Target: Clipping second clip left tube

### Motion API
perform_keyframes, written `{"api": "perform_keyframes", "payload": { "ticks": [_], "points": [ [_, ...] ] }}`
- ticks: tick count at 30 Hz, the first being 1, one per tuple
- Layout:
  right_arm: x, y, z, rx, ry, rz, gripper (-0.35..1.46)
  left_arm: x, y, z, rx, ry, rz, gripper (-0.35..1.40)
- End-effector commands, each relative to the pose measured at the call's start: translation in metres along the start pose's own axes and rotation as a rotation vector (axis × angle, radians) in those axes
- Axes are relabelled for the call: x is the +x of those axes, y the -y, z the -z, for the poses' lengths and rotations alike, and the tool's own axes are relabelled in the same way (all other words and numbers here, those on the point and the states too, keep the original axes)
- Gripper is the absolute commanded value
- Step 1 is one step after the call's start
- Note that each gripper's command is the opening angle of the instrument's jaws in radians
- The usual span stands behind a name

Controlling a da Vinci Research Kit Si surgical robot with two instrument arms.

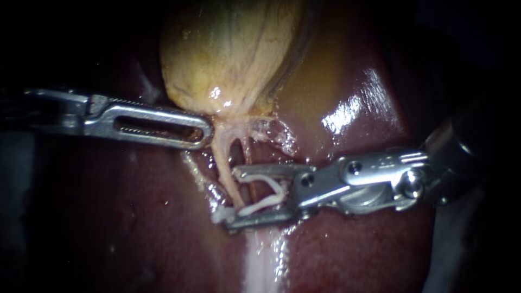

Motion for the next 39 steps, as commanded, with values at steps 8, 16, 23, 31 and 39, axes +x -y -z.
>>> {"api": "perform_keyframes", "payload": {
  "ticks": [8, 16, 23, 31, 39],
  "points": [
    [-0.0015, 0.0004, -0.0028, 0.03, 0.001, -0.027, 0.49, 0.0, -0.0002, 0.0, -0.001, -0.003, 0.0, -0.35],
    [-0.0022, 0.0004, -0.0046, 0.04, 0.004, -0.039, 0.49, 0.0, -0.0003, -0.0001, -0.001, -0.003, 0.0, -0.35],
    [-0.0025, -0.0003, -0.004, 0.04, 0.003, -0.081, 0.35, 0.0, -0.0003, -0.0002, -0.001, -0.003, 0.0, -0.35],
    [-0.0025, -0.001, -0.0032, 0.042, 0.01, -0.119, -0.22, 0.0, -0.0003, -0.0003, -0.001, -0.004, 0.0, -0.35],
    [-0.0023, -0.0016, -0.0024, 0.034, 0.007, -0.14, -0.35, 0.0, -0.0001, -0.0003, -0.001, -0.003, 0.0, -0.35]
  ]
}}
